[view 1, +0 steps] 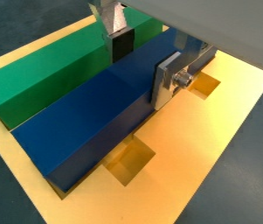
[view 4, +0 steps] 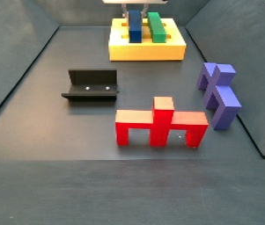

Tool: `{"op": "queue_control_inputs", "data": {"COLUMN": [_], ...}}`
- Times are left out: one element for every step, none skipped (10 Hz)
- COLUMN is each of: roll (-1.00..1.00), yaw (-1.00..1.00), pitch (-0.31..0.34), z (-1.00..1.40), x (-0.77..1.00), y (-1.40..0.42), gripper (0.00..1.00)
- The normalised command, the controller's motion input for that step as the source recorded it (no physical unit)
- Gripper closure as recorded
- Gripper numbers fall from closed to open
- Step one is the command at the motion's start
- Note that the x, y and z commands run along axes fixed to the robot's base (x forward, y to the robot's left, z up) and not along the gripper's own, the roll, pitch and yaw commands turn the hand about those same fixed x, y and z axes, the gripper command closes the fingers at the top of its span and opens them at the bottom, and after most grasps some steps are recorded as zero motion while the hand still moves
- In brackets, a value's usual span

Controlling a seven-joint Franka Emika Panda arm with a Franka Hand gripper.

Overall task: Pick up the blue object. Move up. Move to above the board. Insert the blue object.
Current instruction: Insert the blue object.

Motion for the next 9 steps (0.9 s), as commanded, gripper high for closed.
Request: {"op": "queue_control_inputs", "data": {"roll": [0.00, 0.00, 0.01, 0.03, 0.01, 0.01, 0.00, 0.00, 0.00], "yaw": [0.04, 0.07, 0.07, 0.05, 0.00, 0.00, 0.00, 0.00, 0.00], "pitch": [-0.014, 0.000, 0.000, 0.000, -0.106, -0.099, -0.093, -0.100, 0.000], "z": [-0.01, -0.04, -0.07, -0.13, -0.45, -0.43, -0.39, -0.35, 0.00], "x": [-0.03, 0.00, 0.00, 0.02, -0.11, -0.15, -0.12, -0.06, 0.00], "y": [-0.04, -0.08, -0.18, -0.17, 0.00, 0.09, 0.09, 0.02, 0.00], "gripper": [1.00, 1.00, 1.00, 1.00, 1.00, 1.00, 1.00, 1.00, 1.00]}}
